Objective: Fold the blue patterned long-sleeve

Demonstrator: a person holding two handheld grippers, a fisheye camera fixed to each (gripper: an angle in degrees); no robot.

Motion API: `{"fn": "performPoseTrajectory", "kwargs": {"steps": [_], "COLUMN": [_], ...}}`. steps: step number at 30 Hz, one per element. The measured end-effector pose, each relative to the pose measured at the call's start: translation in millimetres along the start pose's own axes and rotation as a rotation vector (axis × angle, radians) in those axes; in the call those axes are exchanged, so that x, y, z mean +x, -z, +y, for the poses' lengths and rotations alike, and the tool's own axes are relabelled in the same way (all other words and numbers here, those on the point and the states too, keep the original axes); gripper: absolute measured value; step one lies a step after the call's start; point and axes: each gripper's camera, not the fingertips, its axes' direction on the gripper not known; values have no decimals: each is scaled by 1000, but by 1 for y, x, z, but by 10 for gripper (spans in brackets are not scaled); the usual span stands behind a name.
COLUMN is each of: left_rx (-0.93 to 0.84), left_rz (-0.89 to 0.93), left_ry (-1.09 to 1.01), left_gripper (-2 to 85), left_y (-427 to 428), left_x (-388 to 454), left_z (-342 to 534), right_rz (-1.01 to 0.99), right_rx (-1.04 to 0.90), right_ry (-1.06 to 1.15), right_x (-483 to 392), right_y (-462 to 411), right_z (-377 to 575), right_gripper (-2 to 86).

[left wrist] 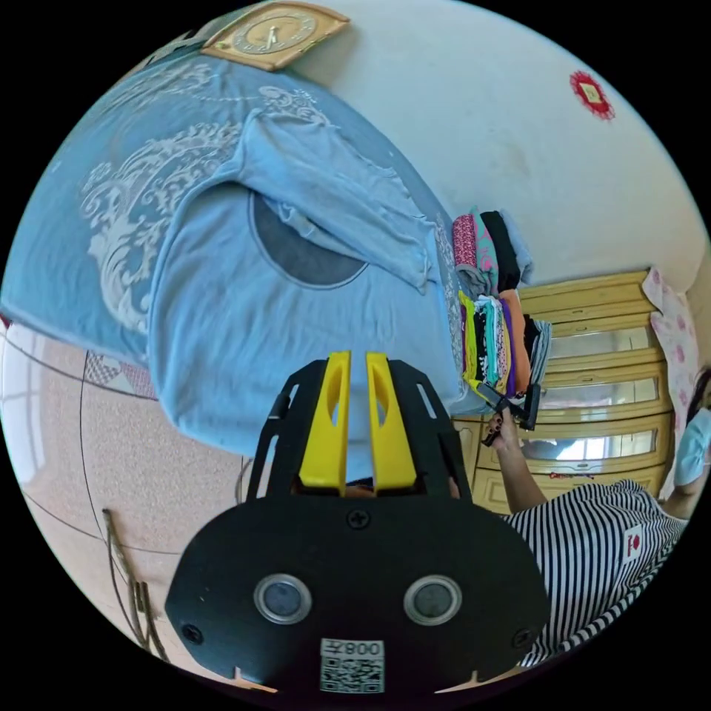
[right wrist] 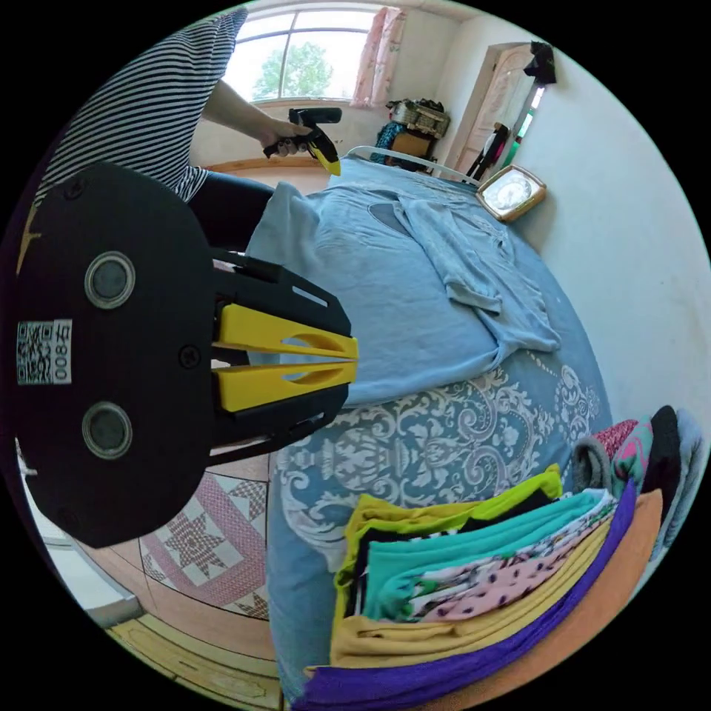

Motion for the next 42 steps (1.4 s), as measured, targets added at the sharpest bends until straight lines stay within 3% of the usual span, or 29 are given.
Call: {"fn": "performPoseTrajectory", "kwargs": {"steps": [12,19,38,42], "left_rx": [87,180,415,370], "left_rz": [110,262,653,751], "left_ry": [301,488,466,396], "left_gripper": [82,112,157,139], "left_y": [-22,-57,-162,-182], "left_x": [-194,-309,-480,-490], "left_z": [177,263,381,393], "right_rz": [-52,-126,-210,-225], "right_rx": [-5,-66,-72,-62], "right_ry": [-135,-179,-299,-302], "right_x": [51,54,63,65], "right_y": [-33,-76,-141,-153], "right_z": [99,123,194,211], "right_gripper": [66,69,64,62]}}
